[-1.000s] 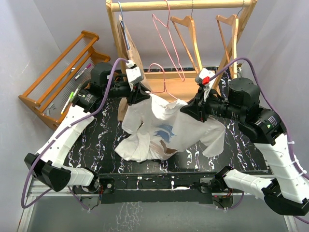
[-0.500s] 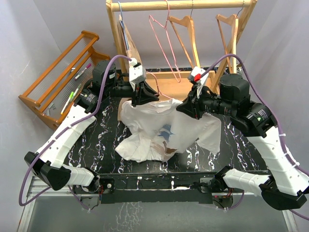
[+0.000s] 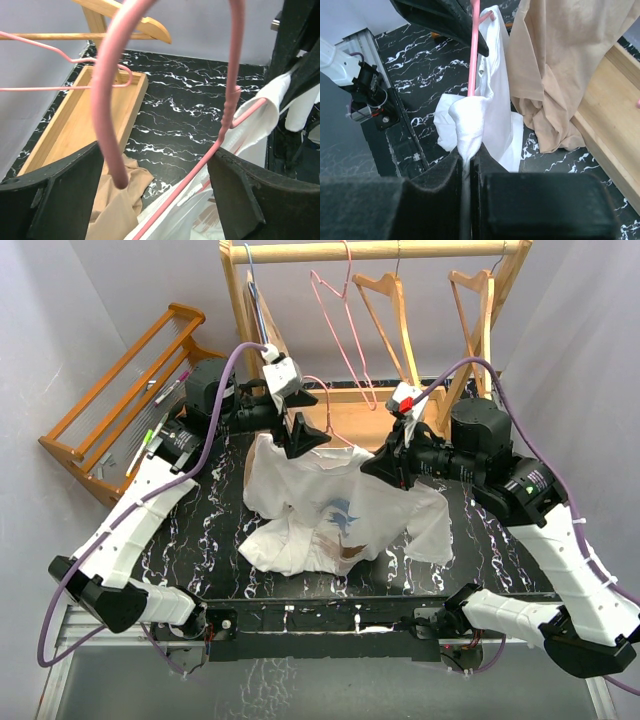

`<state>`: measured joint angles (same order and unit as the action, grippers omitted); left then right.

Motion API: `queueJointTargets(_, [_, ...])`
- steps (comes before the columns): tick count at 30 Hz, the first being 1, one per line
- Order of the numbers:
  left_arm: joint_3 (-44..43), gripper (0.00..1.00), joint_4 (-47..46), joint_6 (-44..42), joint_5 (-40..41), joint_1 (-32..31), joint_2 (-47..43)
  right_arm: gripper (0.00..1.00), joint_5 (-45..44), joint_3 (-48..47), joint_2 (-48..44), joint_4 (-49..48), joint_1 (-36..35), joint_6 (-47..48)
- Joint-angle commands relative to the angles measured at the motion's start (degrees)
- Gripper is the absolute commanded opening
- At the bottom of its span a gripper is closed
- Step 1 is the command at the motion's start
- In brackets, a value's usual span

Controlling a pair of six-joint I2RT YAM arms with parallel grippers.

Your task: Place the t-shirt on the hanger

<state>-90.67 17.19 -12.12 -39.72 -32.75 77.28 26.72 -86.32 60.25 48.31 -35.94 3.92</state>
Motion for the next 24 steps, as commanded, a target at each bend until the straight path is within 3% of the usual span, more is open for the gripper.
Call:
queueJointTargets(1, [-2.4,0.81,0.8,1.3,5.3,1.6,-2.2,0.08,0.5,-0.1,-2.0,-5.1,-0.3,-0.4])
queueJointTargets(10, [5.6,0.89,6.2,0.7,5.7,6.2,-7.9,0.08,0.8,0.3,-1.8,-5.4,-0.2,-0.2])
queueJointTargets(17, [11.8,0.86,5.4,0.2,7.0,10.2,-11.5,0.08,0.2,-0.6,-2.0,-5.2,-0.2,-0.4])
queueJointTargets(24, [11.7,0.6,7.1,-1.1,5.1,14.6,-12.9,0.08,0.0,0.2,-2.7,-5.2,-0.2,-1.0])
